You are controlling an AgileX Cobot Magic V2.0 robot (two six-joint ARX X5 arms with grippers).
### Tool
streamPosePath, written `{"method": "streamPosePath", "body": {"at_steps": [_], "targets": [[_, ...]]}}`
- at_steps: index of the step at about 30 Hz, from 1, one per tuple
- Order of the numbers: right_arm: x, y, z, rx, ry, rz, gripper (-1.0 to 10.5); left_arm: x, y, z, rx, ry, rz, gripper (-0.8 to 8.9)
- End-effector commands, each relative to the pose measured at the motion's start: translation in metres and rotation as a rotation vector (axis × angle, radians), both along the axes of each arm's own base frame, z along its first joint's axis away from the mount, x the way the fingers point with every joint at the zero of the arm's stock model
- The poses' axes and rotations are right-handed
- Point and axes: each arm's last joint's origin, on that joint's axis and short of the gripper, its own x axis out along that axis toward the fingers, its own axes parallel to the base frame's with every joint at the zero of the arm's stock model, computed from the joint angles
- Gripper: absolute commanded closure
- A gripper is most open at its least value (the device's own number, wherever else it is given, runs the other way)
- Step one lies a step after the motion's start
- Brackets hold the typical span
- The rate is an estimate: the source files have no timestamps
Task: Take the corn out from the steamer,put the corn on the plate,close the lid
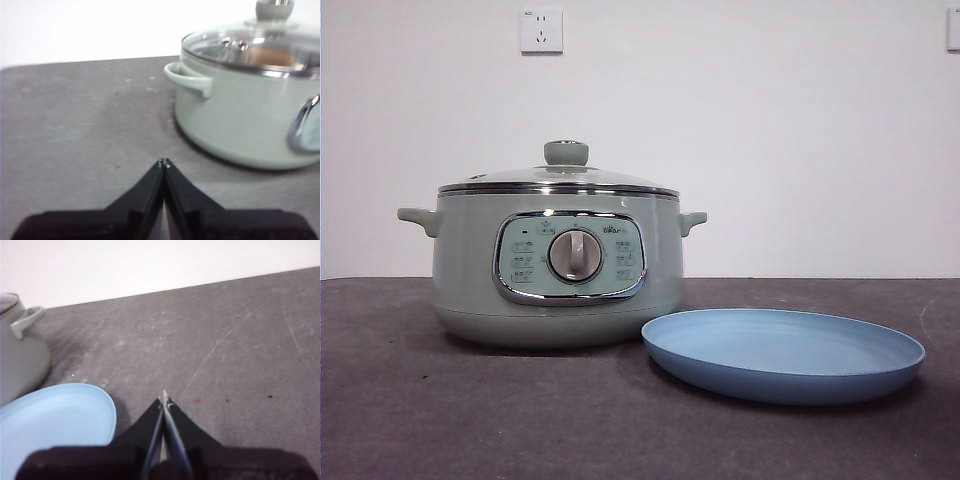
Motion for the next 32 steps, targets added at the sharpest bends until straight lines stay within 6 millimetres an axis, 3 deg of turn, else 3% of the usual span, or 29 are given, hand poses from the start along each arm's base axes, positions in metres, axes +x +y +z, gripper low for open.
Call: {"method": "streamPosePath", "body": {"at_steps": [1,7,13,23,32], "targets": [[0.000,0.000,-0.005,0.103,0.024,-0.014,9.5,0.000,-0.001,-0.003,-0.155,0.031,-0.005,8.18],[0.001,0.001,0.001,0.166,-0.007,0.009,9.5,0.000,-0.002,0.002,-0.248,0.012,-0.041,8.19],[-0.004,0.003,0.028,0.278,-0.061,0.057,9.6,-0.005,-0.002,0.033,-0.317,-0.093,-0.060,8.21],[-0.006,0.009,0.092,0.305,-0.057,0.289,9.6,-0.014,-0.005,0.092,-0.361,-0.140,-0.172,8.21],[0.017,0.017,0.164,0.195,0.090,0.505,9.6,-0.007,-0.011,0.147,-0.331,-0.037,-0.373,8.21]]}}
